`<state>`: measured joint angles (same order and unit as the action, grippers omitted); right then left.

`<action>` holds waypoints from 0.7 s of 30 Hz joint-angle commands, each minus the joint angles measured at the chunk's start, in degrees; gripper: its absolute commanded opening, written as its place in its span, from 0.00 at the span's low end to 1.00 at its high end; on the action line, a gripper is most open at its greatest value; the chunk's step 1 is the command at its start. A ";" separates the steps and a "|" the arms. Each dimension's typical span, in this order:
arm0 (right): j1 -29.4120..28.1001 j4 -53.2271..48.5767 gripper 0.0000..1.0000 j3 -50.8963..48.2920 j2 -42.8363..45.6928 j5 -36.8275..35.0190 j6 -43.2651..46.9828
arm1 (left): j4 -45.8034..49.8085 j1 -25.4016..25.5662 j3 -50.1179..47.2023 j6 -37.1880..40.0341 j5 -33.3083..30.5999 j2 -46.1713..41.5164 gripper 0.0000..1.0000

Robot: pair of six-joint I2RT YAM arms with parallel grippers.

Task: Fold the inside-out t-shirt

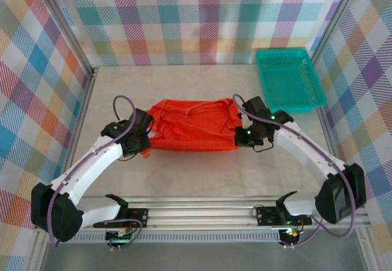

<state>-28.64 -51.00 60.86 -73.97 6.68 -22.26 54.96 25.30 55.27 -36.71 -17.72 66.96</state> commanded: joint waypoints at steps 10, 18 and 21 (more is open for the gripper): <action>-0.02 -2.91 0.43 -13.27 6.15 6.27 -6.23 | -3.75 2.24 -7.58 -1.52 10.95 0.14 0.19; 1.13 2.64 0.57 0.06 -2.32 -2.10 -4.71 | -1.05 2.91 9.99 5.07 2.71 5.44 0.62; 3.85 6.73 0.56 5.08 -9.52 -2.02 -4.37 | -7.71 2.97 14.77 6.05 9.78 11.25 0.62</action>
<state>-26.85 -49.12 62.81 -78.85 6.57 -27.40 52.12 27.68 66.92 -33.36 -12.03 74.08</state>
